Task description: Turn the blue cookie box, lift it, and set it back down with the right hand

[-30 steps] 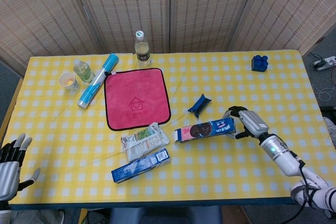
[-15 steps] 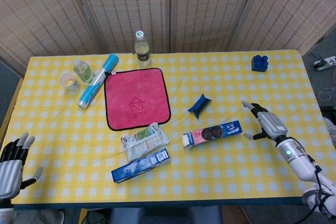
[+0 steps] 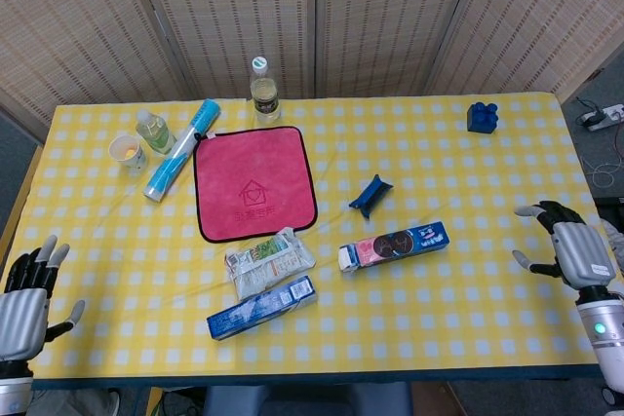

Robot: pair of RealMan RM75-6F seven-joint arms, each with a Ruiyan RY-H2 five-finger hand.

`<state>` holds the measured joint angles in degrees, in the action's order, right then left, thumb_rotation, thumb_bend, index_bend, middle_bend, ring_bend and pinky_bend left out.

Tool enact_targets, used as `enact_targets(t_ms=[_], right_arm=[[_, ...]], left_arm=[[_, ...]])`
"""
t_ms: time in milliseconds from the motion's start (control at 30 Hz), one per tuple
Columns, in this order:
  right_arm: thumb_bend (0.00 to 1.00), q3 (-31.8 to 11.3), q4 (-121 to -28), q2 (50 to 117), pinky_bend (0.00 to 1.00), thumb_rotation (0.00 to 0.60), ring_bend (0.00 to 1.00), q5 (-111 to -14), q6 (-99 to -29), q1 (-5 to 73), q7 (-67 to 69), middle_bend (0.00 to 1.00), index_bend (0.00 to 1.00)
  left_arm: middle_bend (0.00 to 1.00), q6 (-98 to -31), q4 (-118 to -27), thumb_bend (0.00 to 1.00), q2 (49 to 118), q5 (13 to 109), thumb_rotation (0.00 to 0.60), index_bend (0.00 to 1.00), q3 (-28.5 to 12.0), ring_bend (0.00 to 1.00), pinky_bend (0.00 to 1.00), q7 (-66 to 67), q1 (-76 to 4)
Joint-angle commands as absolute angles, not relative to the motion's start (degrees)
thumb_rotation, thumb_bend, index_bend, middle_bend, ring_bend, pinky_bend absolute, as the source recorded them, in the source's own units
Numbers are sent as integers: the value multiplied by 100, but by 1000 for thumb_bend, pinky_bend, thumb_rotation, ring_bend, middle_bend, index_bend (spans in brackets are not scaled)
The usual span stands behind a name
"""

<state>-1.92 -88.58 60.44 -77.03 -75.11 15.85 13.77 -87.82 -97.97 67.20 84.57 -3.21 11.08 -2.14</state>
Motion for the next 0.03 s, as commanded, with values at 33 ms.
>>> enact_targets(t_ms=[33], right_arm=[[203, -153, -9182, 5858, 196, 600, 167, -7911, -7944, 1273, 1157, 308, 299]], left_arm=[[0, -8849, -9808, 321, 6757, 8484, 600, 0, -356, 22, 10, 1140, -220]])
